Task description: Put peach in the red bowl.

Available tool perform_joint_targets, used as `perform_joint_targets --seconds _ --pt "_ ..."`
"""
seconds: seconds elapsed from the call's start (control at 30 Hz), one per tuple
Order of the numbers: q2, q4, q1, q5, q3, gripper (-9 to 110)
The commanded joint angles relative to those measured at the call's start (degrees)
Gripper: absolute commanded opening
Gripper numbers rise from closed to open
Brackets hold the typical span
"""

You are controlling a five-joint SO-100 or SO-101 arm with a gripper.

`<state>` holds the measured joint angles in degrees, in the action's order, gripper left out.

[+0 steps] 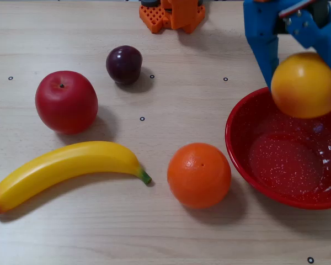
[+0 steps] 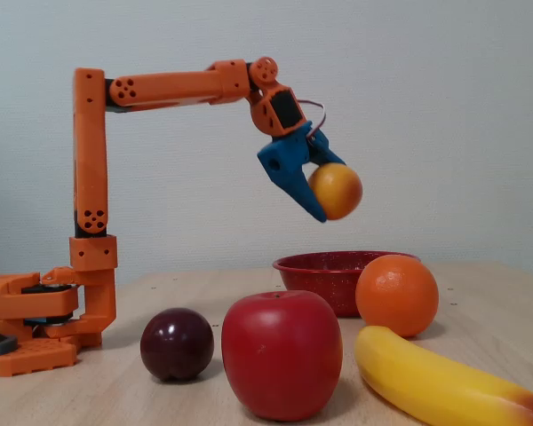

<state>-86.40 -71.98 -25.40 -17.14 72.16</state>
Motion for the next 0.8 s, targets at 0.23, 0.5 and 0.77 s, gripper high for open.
perform_joint_targets --seconds 0.23,0.5,0.77 --pt "8.35 1.93 -0.97 -3.6 -12.13 0" --pt "15.21 2.11 -1.49 -4.04 -16.0 0" --pt "17.67 0.0 -1.67 -7.21 -16.79 0"
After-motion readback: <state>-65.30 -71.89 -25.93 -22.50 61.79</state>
